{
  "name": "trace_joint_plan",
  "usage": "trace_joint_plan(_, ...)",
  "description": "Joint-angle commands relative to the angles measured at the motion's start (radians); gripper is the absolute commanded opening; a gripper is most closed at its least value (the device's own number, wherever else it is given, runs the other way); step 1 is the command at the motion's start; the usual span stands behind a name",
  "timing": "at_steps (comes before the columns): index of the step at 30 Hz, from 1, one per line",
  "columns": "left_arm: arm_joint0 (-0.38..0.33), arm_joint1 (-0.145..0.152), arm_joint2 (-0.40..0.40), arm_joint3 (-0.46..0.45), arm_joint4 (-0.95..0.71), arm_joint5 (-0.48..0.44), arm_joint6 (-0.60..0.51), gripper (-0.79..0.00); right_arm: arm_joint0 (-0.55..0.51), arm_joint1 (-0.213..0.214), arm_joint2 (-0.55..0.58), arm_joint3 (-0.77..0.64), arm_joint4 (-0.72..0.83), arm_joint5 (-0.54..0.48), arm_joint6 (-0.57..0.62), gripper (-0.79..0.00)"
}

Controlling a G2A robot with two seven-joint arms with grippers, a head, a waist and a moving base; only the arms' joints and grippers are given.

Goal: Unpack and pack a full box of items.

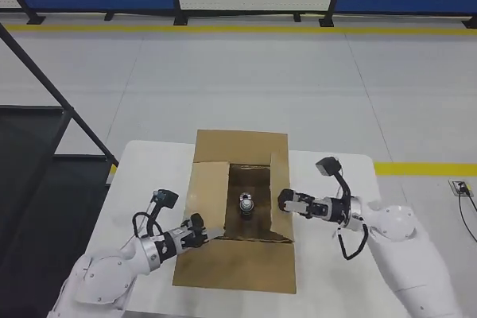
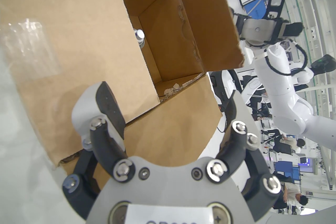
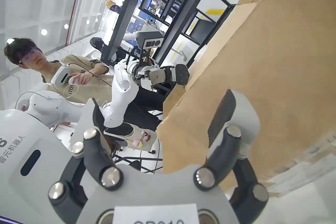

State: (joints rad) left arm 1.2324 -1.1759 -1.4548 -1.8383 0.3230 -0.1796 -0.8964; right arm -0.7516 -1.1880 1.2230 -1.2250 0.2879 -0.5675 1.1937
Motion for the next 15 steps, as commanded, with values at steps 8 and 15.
trace_joint_plan(8,0.0,0.0,0.0,0.0,0.001,0.0,-0.001,0.0,0.0,0.0,0.002,0.001,-0.002,0.001,0.002,0.0)
trace_joint_plan(15,0.005,0.0,0.003,-0.003,0.0,0.003,0.015,0.0,-0.007,-0.01,-0.057,-0.024,-0.072,0.055,-0.075,0.0)
